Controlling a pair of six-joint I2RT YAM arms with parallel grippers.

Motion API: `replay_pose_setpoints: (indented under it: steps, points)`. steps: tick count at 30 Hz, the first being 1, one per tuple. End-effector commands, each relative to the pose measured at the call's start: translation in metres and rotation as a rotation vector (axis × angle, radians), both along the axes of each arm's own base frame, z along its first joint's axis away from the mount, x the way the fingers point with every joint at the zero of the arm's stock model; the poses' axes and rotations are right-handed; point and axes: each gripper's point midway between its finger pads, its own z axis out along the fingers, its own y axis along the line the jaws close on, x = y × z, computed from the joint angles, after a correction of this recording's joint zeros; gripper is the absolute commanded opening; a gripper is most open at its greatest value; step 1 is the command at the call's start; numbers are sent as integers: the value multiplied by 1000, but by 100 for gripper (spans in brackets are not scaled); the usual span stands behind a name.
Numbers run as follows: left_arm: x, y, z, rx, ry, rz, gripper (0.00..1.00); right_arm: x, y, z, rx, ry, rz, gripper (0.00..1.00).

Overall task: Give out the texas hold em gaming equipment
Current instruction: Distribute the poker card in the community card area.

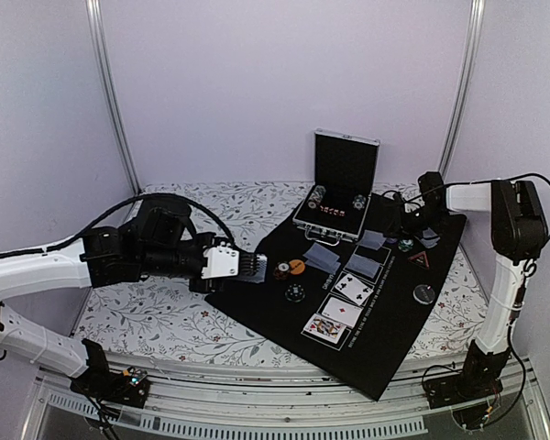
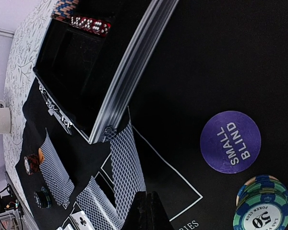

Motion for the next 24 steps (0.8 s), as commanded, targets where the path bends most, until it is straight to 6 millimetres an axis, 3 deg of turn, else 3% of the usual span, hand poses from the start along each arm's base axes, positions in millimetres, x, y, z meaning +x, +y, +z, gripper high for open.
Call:
replay_pose_setpoints:
  steps: [1, 5, 9, 11, 19, 24]
  points:
    - [-9, -10, -5, -25, 16, -48, 45, 10, -5, -4, -38, -14, 11, 2]
    - [-9, -13, -15, -14, 33, -57, 45, 6, -8, -15, -72, 25, 29, 3]
    - [-9, -17, -29, -4, 52, -66, 45, 7, -19, -13, -145, 24, 23, 23]
    - [-10, -20, -38, 2, 66, -75, 45, 9, -19, -3, -150, 5, 25, 30]
    - [7, -29, -78, 31, 55, -41, 45, 16, -20, 57, -203, -97, 7, 39]
    - [23, -24, -115, 67, 103, -1, 45, 6, -1, 96, -251, -193, 56, 42]
